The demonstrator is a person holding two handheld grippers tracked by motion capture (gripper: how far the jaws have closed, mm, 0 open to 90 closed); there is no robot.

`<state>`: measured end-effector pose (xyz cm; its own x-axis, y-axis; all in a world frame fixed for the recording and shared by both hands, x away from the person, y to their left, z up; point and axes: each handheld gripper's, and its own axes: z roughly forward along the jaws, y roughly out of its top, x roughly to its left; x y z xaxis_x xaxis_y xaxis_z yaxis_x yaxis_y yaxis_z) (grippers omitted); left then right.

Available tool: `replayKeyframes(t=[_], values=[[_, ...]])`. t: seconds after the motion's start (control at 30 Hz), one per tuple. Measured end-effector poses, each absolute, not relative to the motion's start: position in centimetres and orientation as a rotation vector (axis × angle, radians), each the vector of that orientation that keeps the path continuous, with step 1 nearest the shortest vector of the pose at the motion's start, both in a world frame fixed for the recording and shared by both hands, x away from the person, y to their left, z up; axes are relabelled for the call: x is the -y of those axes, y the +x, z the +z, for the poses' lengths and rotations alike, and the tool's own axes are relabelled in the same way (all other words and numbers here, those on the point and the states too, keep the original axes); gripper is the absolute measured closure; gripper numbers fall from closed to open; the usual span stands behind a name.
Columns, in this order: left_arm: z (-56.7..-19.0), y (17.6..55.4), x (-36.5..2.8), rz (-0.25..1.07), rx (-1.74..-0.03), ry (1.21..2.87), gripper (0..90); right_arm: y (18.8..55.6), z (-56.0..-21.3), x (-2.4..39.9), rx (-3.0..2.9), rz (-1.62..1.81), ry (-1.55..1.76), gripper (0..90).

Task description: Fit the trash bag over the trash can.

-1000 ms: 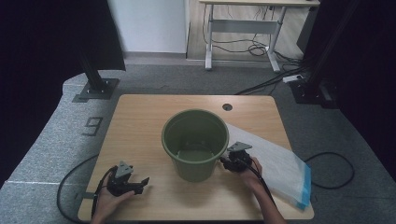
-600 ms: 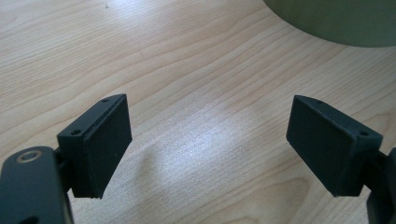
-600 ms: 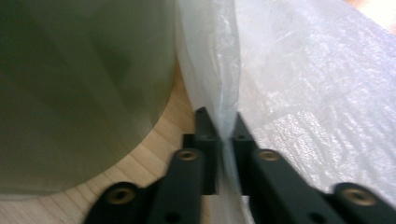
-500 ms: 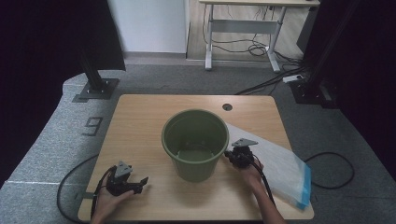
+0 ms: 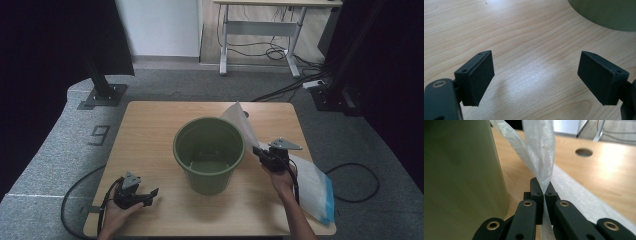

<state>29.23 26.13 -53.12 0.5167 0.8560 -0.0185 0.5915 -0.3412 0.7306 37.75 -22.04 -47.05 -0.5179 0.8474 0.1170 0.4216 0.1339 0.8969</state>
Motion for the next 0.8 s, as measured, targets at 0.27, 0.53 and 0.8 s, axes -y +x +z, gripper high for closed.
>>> replayKeyframes(t=[0.27, 0.53, 0.8], values=[[-53.2, 29.3, -26.0, 0.486, -1.179, 2.069, 13.6, 36.4, -44.1, 23.1, -1.920, 1.417, 1.168, 88.9], [-53.2, 29.3, -26.0, 0.485, -1.184, 2.070, 13.7, 35.0, -41.4, 23.7, -1.850, 1.472, 1.109, 88.9], [-53.2, 29.3, -26.0, 0.484, -1.186, 2.069, 13.7, 34.5, -38.4, 25.4, -1.750, 1.522, 1.102, 88.9]])
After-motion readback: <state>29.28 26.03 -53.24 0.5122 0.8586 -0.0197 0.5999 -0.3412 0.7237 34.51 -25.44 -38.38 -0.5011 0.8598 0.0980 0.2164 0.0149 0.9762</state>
